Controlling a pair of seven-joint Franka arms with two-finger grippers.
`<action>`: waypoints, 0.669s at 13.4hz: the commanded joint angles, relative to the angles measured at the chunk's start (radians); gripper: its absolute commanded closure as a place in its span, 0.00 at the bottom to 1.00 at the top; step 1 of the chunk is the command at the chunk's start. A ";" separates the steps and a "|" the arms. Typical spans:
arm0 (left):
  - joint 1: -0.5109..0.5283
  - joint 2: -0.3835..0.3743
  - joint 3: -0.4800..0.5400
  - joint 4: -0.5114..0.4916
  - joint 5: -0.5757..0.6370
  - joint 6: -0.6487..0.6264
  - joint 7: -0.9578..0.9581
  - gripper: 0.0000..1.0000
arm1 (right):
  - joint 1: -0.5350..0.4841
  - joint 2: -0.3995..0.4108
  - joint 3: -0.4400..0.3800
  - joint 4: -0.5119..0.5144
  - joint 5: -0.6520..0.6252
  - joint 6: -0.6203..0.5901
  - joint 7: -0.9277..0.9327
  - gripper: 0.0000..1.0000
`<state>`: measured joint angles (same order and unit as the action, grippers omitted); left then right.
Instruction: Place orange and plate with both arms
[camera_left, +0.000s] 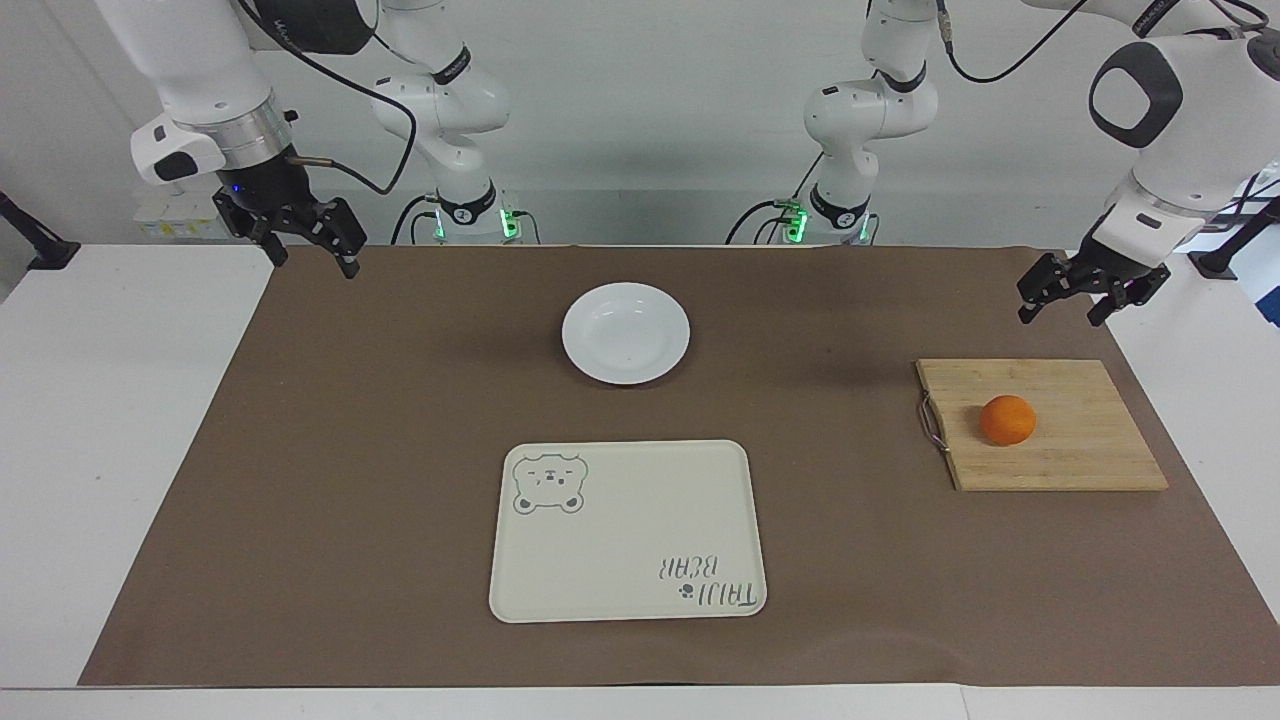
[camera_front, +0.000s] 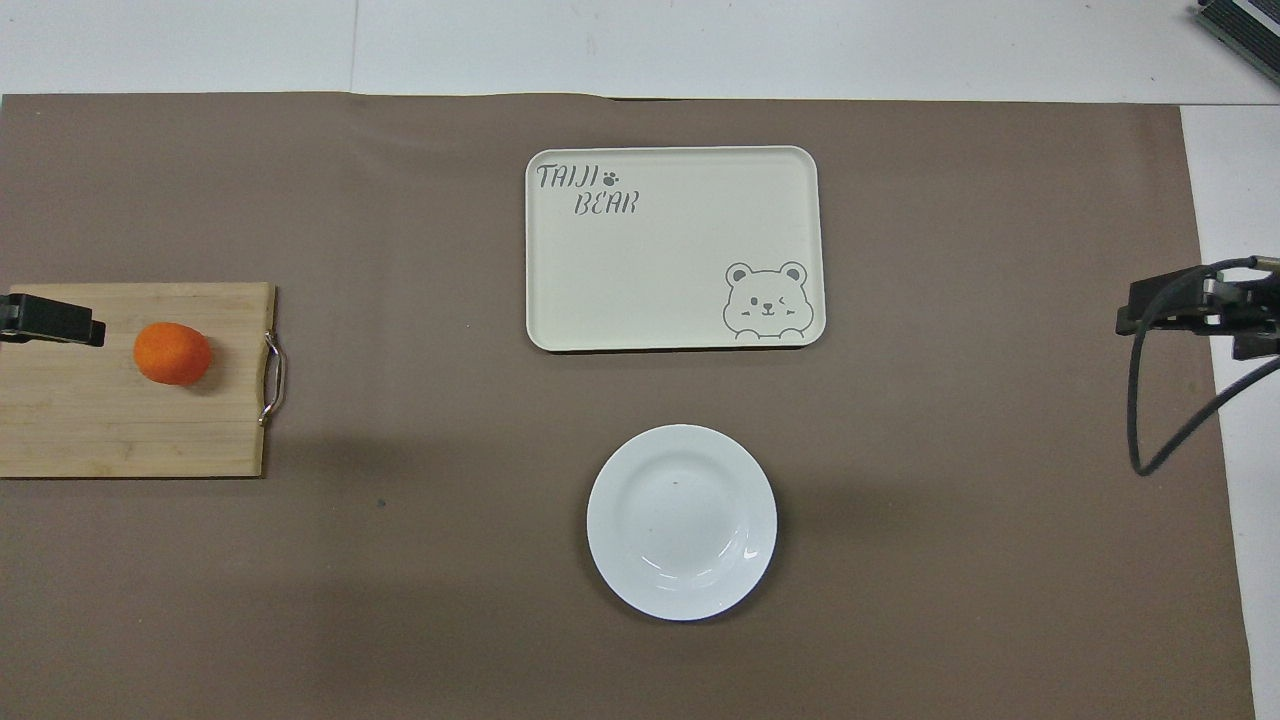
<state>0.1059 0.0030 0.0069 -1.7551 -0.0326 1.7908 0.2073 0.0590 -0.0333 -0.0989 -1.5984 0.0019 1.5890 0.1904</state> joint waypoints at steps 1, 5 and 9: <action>0.015 0.034 -0.005 -0.021 -0.004 0.051 0.012 0.00 | -0.007 -0.008 0.005 0.001 0.004 -0.006 0.017 0.00; 0.020 0.083 -0.004 -0.024 -0.004 0.082 0.015 0.00 | -0.007 -0.007 0.004 0.001 0.004 -0.006 0.018 0.00; 0.020 0.152 -0.004 -0.046 -0.003 0.151 0.041 0.00 | -0.007 -0.008 0.004 0.001 0.004 -0.006 0.018 0.00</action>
<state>0.1173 0.1363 0.0066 -1.7717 -0.0326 1.8913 0.2202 0.0590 -0.0333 -0.0989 -1.5984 0.0019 1.5890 0.1904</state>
